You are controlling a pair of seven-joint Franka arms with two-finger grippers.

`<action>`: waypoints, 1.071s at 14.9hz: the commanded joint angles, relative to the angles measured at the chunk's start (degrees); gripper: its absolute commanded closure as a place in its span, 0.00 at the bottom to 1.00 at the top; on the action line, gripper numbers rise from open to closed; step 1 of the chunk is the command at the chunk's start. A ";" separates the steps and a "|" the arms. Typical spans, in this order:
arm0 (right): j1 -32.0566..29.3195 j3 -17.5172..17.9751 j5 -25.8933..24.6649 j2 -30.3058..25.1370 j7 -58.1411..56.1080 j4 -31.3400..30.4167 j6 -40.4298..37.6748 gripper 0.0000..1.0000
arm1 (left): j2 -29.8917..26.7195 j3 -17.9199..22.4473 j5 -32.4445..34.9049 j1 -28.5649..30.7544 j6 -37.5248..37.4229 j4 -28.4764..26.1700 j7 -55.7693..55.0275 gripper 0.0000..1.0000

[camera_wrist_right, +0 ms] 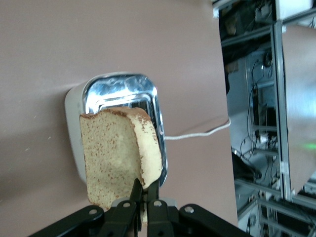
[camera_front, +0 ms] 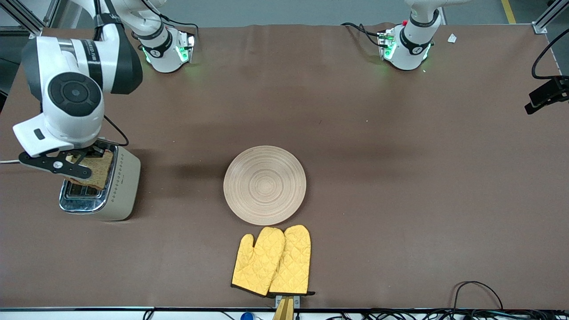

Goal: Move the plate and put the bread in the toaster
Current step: 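Lower the bread into the toaster slot with the right gripper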

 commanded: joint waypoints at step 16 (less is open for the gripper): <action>-0.15 -7.66 -6.52 -10.48 1.11 -22.15 18.36 1.00 | 0.60 -0.10 1.10 -0.06 0.16 0.36 0.88 0.00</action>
